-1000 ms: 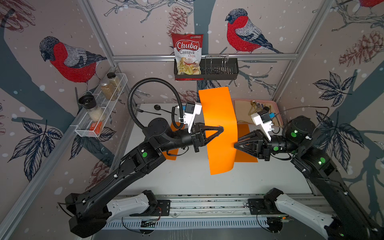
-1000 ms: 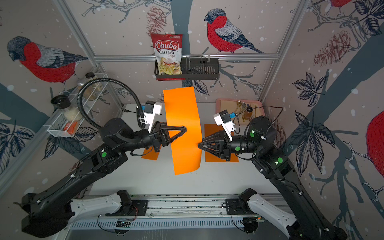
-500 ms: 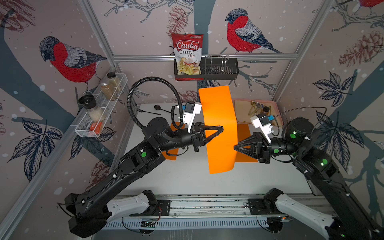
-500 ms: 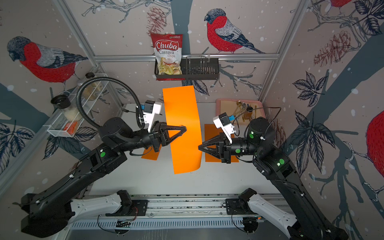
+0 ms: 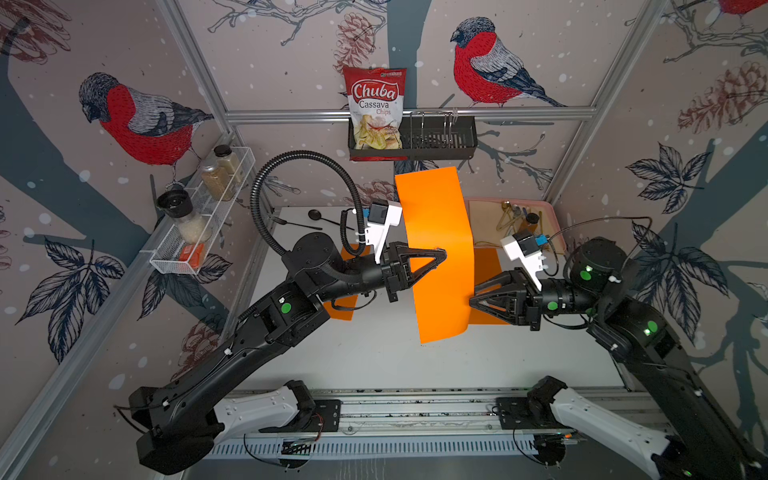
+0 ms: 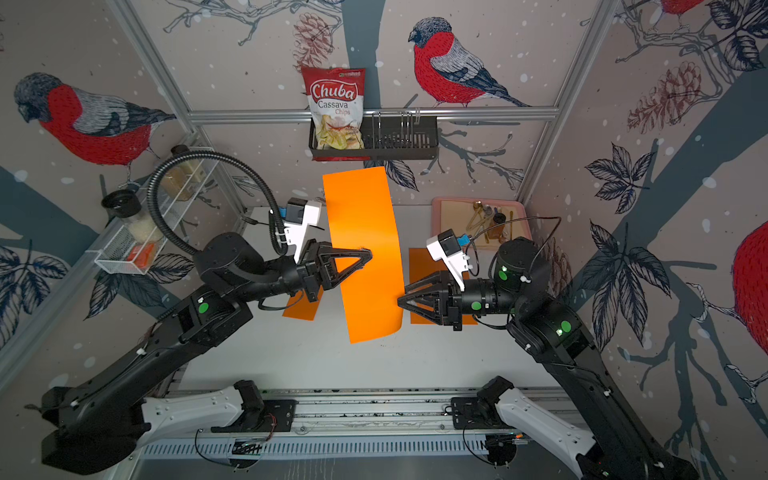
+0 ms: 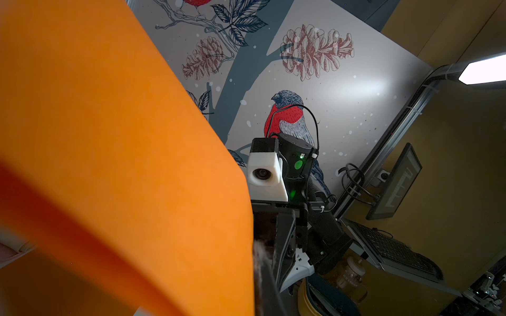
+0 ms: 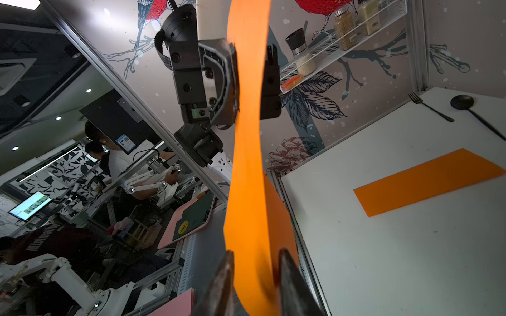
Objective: Fold the rectangular paper in half along the long edge
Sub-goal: Fold the paper.
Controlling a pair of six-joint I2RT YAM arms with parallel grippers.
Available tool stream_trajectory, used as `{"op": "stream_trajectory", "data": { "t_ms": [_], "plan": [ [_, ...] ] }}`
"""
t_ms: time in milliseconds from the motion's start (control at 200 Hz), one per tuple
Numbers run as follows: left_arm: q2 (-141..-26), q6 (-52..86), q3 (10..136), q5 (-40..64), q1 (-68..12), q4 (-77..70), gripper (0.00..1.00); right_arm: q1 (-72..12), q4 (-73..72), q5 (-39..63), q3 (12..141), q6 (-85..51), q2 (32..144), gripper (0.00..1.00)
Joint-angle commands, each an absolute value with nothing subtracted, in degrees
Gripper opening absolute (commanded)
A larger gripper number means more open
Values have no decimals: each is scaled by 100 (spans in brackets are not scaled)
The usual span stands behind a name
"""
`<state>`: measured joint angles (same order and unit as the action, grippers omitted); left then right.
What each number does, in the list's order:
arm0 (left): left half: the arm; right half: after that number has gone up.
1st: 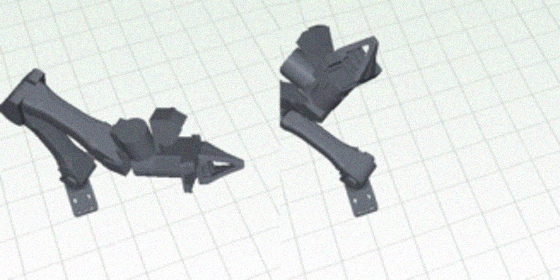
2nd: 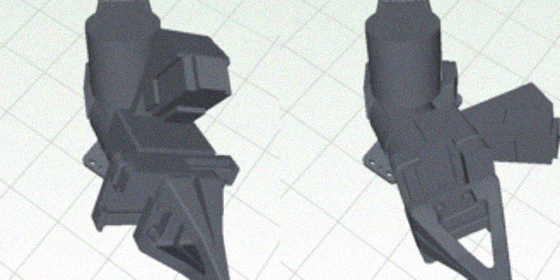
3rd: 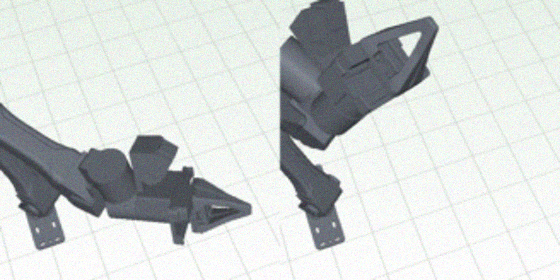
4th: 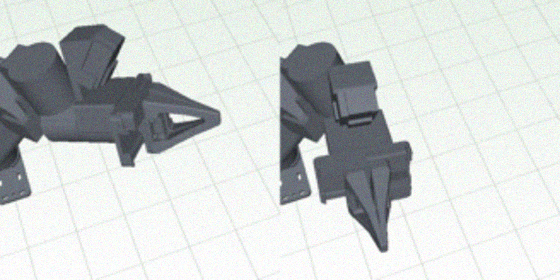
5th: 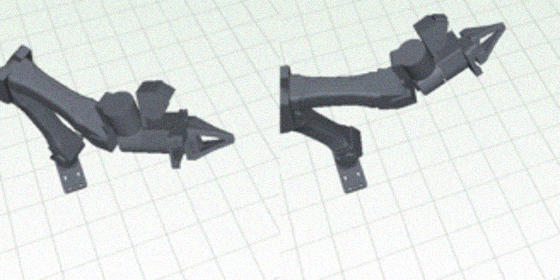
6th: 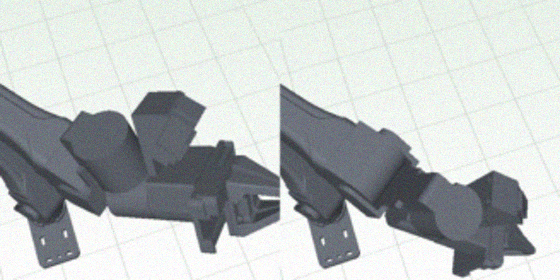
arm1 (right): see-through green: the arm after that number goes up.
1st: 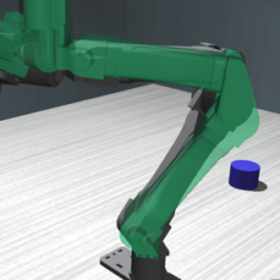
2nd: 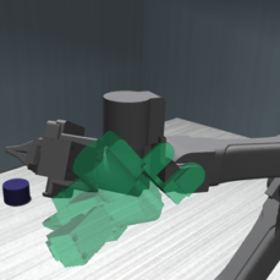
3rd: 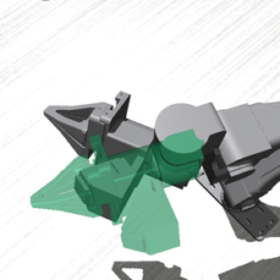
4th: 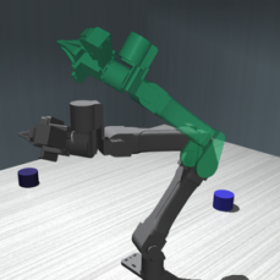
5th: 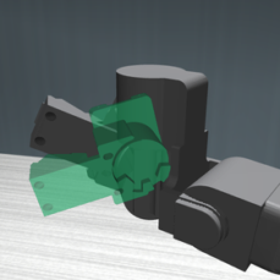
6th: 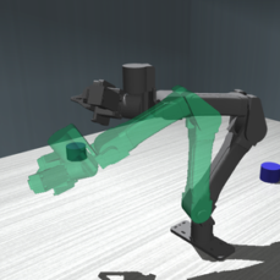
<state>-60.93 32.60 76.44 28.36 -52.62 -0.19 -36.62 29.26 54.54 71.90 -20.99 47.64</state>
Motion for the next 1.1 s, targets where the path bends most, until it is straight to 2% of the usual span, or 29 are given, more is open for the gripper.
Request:
{"op": "stream_trajectory", "data": {
  "t_ms": [0,20,55,95,130,200,245,285,325,355,380,465,495,535,585,615,725,770,810,835,860,920,970,1021,1061,1096],
  "plan": [
    [-6113,3128,7751,2822,-5255,-6,0,-3705,2898,5487,7152,-2084,4716,2],
    [-6130,3123,7771,2825,-5255,14,0,-3716,2906,5466,7148,-2098,4708,6],
    [-6142,3110,7799,2830,-5249,41,0,-3717,2926,5415,7167,-2100,4702,22],
    [-6151,3092,7827,2816,-5256,59,0,-3716,2970,5408,7168,-2077,4711,27],
    [-6155,3072,7858,2808,-5251,82,0,-3726,3000,5443,7169,-2056,4719,25],
    [-6174,3035,7898,2802,-5251,114,0,-3748,3022,5452,7157,-2032,4699,9],
    [-6187,3028,7921,2804,-5252,132,0,-3761,3035,5450,7140,-2028,4684,4],
    [-6196,3024,7936,2803,-5252,132,0,-3770,3035,5410,7129,-2049,4660,6],
    [-6205,3016,7941,2797,-5256,140,0,-3779,3056,5357,7136,-2065,4653,20],
    [-6210,3005,7957,2802,-5256,148,0,-3779,3081,5359,7137,-2057,4655,24],
    [-6221,2998,7967,2799,-5256,149,0,-3783,3090,5382,7137,-2042,4658,24],
    [-6247,2986,7989,2806,-5255,159,0,-3821,3111,5393,7128,-2020,4652,8],
    [-6253,2986,7998,2806,-5257,159,0,-3836,3126,5381,7132,-2010,4641,6],
    [-6253,2976,8002,2809,-5256,167,0,-3849,3122,5335,7121,-2023,4612,7],
    [-6253,2975,8011,2808,-5253,175,0,-3858,3151,5259,7128,-2039,4606,19],
    [-6255,2959,8022,2802,-5255,191,0,-3859,3175,5286,7128,-2018,4606,19],
    [-6253,2940,8046,2789,-5251,220,0,-3889,3256,5284,7136,-1965,4581,0],
    [-6267,2939,8054,2786,-5253,235,0,-3902,3274,5239,7151,-1968,4562,2],
    [-6262,2934,8060,2781,-5249,242,0,-3902,3314,5160,7163,-1969,4546,17],
    [-6268,2934,8068,2779,-5256,246,0,-3902,3330,5147,7163,-1969,4544,21],
    [-6273,2926,8075,2786,-5255,257,0,-3898,3331,5177,7150,-1969,4551,19],
    [-6291,2914,8096,2785,-5255,264,0,-3916,3356,5203,7130,-1961,4532,6],
    [-6299,2907,8114,2786,-5258,268,0,-3936,3377,5233,7111,-1962,4515,0],
    [-6303,2889,8134,2775,-5255,282,0,-3962,3385,5224,7112,-1966,4500,1],
    [-6311,2880,8158,2777,-5256,298,0,-3973,3413,5172,7126,-1973,4496,12],
    [-6311,2873,8180,2765,-5252,315,0,-3981,3433,5189,7126,-1973,4492,14]
  ]
}}
